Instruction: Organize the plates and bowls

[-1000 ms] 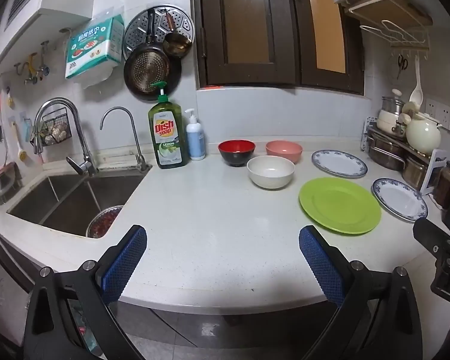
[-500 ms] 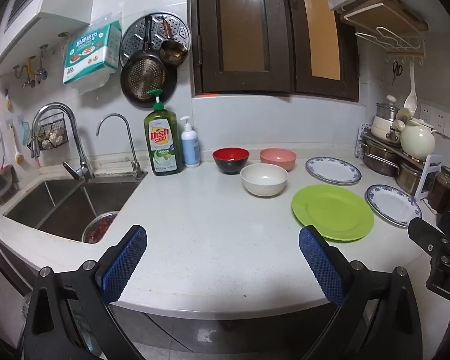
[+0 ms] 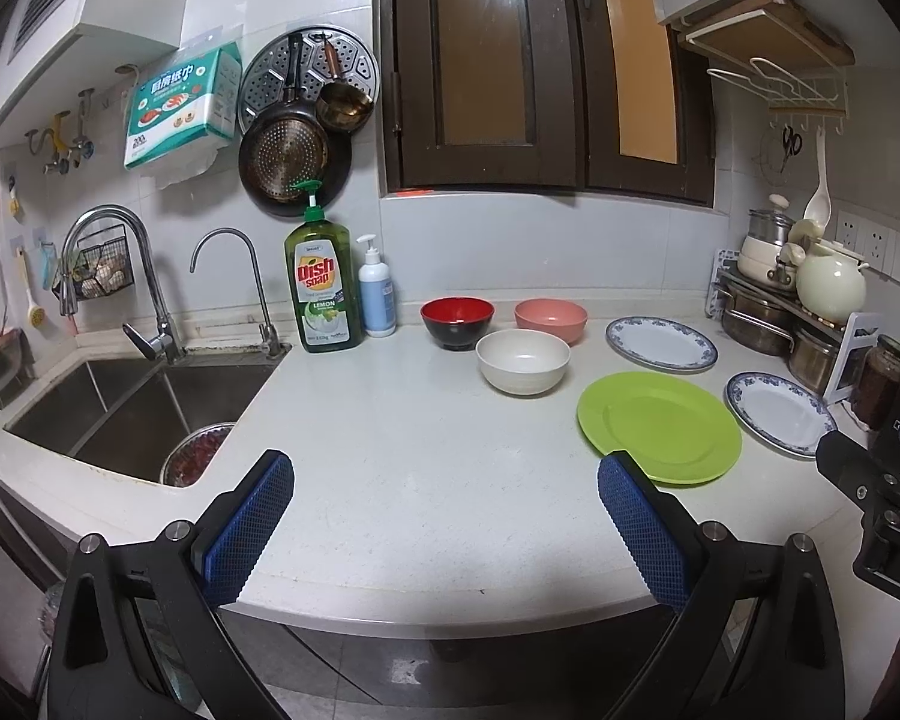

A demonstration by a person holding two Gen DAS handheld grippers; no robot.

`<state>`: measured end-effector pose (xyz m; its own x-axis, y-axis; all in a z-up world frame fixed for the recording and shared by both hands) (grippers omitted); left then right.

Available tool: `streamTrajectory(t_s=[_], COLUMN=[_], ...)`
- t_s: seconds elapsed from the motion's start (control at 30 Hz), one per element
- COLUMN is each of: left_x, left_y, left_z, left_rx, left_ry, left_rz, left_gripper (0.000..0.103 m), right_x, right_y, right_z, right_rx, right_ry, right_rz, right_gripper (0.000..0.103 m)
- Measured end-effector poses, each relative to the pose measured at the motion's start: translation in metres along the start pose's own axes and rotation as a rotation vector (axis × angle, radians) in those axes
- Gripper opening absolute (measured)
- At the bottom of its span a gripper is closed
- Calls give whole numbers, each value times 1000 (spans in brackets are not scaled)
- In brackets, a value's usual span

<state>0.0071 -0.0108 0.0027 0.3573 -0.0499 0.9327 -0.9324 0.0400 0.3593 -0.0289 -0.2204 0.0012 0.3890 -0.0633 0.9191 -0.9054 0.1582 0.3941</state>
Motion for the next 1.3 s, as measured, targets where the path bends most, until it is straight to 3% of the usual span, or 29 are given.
streamTrajectory(t_s=[1.3], left_x=[2], left_y=[-1], left_z=[5], left_rx=[-8], left_ry=[-12], left_rz=[-3], left_gripper=[103], right_x=[-1], right_y=[1], right_z=[-1], right_rx=[-1], right_ry=[2], right_rz=[1], right_gripper=[102])
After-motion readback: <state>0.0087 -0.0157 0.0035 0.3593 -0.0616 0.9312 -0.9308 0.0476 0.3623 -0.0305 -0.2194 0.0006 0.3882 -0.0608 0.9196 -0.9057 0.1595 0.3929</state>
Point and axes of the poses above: each gripper's, at about its wrist camera, not at the fingertips, and y roughly against the way its jaws point, z to its right, x to its top, the point moved 1 cm from there along -y, roughly the way its jaws point, and after that the axes turned 5 degrees about z, right-handed, at the moved point
